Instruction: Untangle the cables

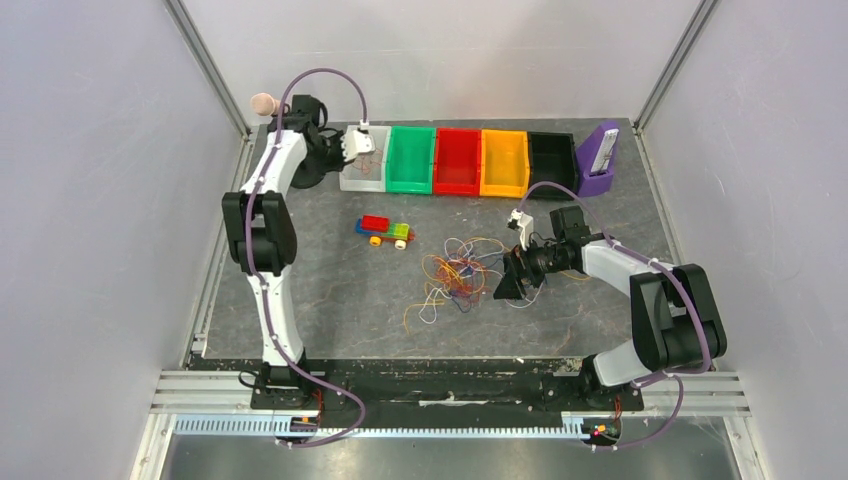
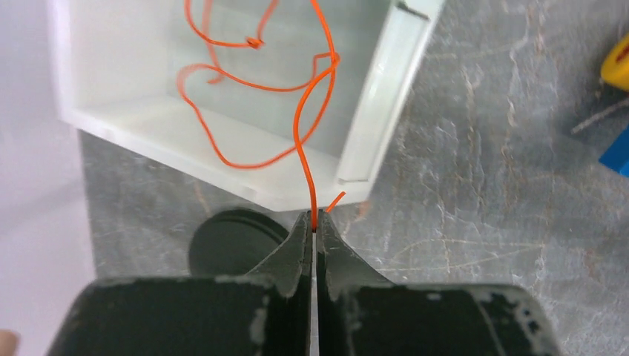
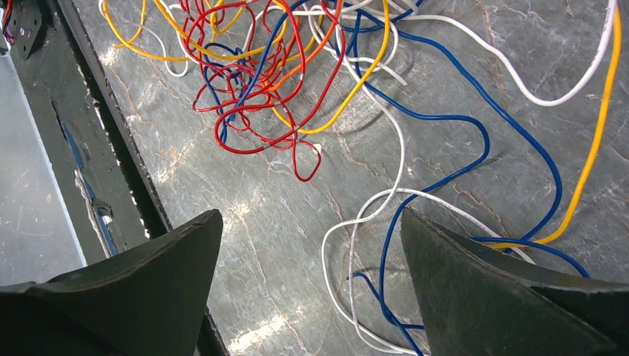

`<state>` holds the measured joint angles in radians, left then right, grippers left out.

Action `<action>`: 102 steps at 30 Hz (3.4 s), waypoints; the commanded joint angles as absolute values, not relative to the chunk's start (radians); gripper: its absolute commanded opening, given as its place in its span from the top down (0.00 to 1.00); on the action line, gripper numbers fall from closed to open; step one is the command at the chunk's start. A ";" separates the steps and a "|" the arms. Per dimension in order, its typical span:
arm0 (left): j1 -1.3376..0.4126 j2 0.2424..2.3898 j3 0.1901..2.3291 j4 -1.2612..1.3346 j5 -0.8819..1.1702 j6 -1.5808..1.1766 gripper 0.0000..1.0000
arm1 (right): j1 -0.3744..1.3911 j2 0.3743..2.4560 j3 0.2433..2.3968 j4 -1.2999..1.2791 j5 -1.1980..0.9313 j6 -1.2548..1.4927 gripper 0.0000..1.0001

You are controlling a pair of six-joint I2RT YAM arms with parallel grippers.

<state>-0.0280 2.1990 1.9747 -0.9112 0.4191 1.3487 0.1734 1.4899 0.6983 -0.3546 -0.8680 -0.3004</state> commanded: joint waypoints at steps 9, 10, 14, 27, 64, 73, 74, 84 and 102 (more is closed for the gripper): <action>-0.146 2.333 2.064 -0.603 0.297 0.961 0.98 | 0.170 1.508 0.727 -0.348 -0.897 -0.312 0.07; -0.147 2.356 2.078 -0.578 0.282 0.933 0.98 | 0.170 1.511 0.729 -0.347 -0.897 -0.311 0.07; -0.146 2.421 2.127 -0.542 0.244 0.864 0.98 | 0.168 1.505 0.730 -0.347 -0.894 -0.313 0.07; -0.133 2.236 2.075 -0.626 0.347 0.739 0.28 | 0.168 1.479 0.749 -0.371 -0.893 -0.325 0.07; -0.626 1.697 1.280 -0.424 0.676 0.350 0.35 | 0.227 1.534 0.993 -0.514 -0.587 -0.333 0.58; -0.634 1.742 1.238 -0.364 0.674 0.298 0.25 | 0.321 1.606 0.935 -0.500 -0.594 -0.377 0.55; -0.635 1.748 1.236 -0.360 0.672 0.296 0.24 | 0.327 1.614 0.929 -0.484 -0.582 -0.374 0.52; -0.635 1.761 1.150 -0.275 0.660 0.252 0.29 | 0.369 1.659 0.883 -0.353 -0.511 -0.347 0.58; -0.519 1.644 1.018 -0.578 0.510 0.460 0.98 | 0.236 1.185 0.941 -0.197 -0.676 -0.067 1.00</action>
